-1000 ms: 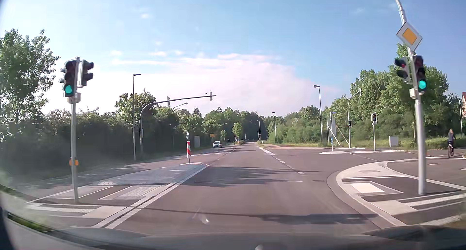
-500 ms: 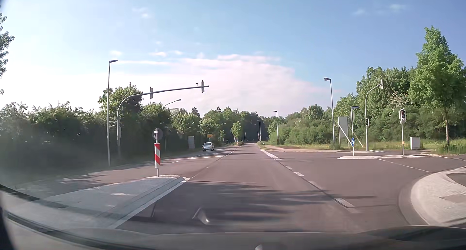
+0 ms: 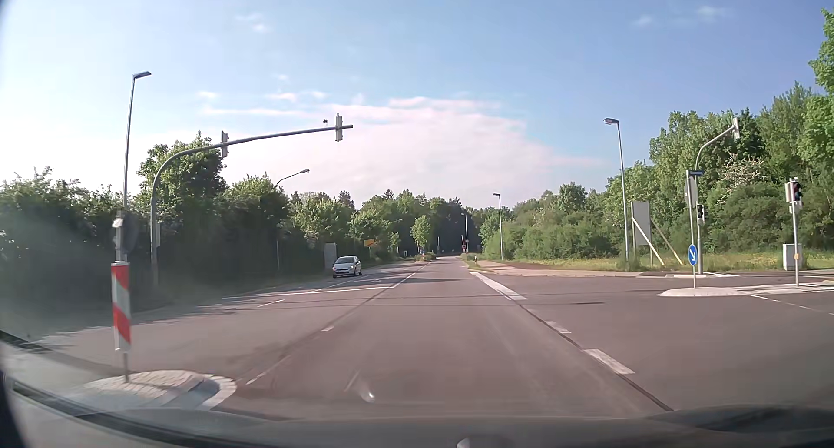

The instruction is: Follow the waypoints while adhering to traffic rules and regulations

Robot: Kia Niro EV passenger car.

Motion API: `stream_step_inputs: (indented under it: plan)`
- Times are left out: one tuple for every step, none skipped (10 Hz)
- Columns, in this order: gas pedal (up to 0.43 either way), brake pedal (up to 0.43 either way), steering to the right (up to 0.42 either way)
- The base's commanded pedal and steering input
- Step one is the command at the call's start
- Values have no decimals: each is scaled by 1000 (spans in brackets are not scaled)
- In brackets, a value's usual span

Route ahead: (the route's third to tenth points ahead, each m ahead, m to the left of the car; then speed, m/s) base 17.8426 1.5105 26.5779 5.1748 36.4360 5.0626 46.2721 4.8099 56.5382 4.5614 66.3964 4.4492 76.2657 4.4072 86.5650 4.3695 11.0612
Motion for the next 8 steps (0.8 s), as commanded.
stream_step_inputs:
  plan:
    - [98, 0, -1]
    - [98, 0, -3]
    - [98, 0, -5]
    - [98, 0, -6]
    - [98, 0, -6]
    - [98, 0, -6]
    - [98, 0, -5]
    - [98, 0, -5]
